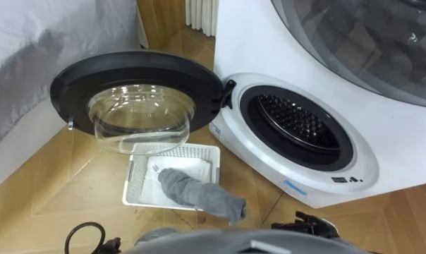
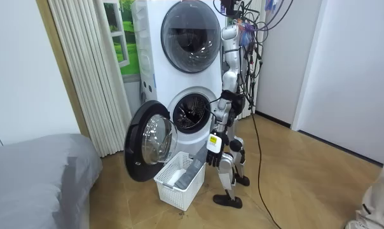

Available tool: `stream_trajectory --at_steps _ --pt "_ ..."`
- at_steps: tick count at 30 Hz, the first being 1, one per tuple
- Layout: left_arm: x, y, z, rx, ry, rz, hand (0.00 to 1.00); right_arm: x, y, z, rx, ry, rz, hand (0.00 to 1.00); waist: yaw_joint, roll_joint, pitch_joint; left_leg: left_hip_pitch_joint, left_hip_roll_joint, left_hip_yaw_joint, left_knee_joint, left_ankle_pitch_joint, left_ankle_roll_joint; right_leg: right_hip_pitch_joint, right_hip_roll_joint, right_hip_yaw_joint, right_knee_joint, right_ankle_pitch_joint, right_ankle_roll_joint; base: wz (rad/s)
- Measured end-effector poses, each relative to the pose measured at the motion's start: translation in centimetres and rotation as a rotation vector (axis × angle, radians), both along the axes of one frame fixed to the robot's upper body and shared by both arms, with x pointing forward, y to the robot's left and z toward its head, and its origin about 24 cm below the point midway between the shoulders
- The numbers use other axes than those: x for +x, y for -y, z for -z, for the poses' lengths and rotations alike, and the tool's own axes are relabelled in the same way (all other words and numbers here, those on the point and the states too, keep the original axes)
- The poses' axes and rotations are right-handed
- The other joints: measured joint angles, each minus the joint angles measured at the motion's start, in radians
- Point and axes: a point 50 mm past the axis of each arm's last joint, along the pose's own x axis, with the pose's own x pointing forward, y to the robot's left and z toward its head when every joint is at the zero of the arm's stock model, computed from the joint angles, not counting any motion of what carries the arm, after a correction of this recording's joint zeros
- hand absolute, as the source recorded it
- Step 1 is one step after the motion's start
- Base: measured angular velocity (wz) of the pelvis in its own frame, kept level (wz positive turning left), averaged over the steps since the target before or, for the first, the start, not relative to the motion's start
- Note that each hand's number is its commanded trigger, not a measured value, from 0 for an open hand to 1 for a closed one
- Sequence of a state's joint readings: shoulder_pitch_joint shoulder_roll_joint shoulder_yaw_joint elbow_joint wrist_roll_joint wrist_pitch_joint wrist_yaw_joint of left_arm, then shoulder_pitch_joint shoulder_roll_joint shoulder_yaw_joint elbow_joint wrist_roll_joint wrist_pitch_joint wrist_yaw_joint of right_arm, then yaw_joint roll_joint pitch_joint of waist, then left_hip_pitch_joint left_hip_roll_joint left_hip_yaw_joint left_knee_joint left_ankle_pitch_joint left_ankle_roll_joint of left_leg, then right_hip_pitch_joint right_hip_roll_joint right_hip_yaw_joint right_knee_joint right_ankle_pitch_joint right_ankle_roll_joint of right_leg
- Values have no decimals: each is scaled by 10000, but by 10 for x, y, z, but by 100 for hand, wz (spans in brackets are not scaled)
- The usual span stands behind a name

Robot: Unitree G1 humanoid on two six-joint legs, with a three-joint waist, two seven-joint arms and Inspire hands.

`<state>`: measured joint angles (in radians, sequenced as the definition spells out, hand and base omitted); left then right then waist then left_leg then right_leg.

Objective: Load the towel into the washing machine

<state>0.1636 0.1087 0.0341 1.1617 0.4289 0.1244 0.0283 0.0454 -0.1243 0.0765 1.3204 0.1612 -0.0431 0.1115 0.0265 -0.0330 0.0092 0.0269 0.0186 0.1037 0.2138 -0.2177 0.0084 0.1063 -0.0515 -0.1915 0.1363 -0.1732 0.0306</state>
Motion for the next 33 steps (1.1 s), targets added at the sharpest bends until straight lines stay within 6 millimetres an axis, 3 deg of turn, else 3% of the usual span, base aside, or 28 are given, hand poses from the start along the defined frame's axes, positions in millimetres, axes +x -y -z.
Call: stream_trajectory --at_steps 14,19,22,28,32,33 --pt "1 0 0 -3 4 80 0 1 -1 0 59 23 43 0 0 17 -5 -78 0 3 71 -1 0 -33 1 5 19 0 0 0" --pt "9 0 -1 67 208 183 0 10 -1 -1 38 136 -38 0 -34 100 -53 -464 9 -37 196 1 3 -397 0 -35 70 25 -40 2" --pt "26 -4 -3 238 695 349 0 19 2 -3 -39 301 -140 0 -221 190 -40 -842 7 -198 395 6 8 -646 -3 -119 163 31 -49 13" --pt "89 1 -16 730 3153 1085 0 37 0 -6 -128 596 -846 0 -246 336 -4 -1411 -33 -217 388 178 45 -1305 -62 -203 321 54 -87 1" --pt "126 15 -26 765 4498 2124 0 57 -3 -10 -245 1026 -1493 0 -411 326 77 -1957 -85 -210 408 304 100 -1962 -143 -183 568 61 -93 -1" --pt "134 19 -28 749 4707 2455 0 67 -6 -12 -269 1226 -1677 0 -418 311 174 -2092 -94 -183 408 345 113 -2184 -167 -123 695 62 -92 -8"
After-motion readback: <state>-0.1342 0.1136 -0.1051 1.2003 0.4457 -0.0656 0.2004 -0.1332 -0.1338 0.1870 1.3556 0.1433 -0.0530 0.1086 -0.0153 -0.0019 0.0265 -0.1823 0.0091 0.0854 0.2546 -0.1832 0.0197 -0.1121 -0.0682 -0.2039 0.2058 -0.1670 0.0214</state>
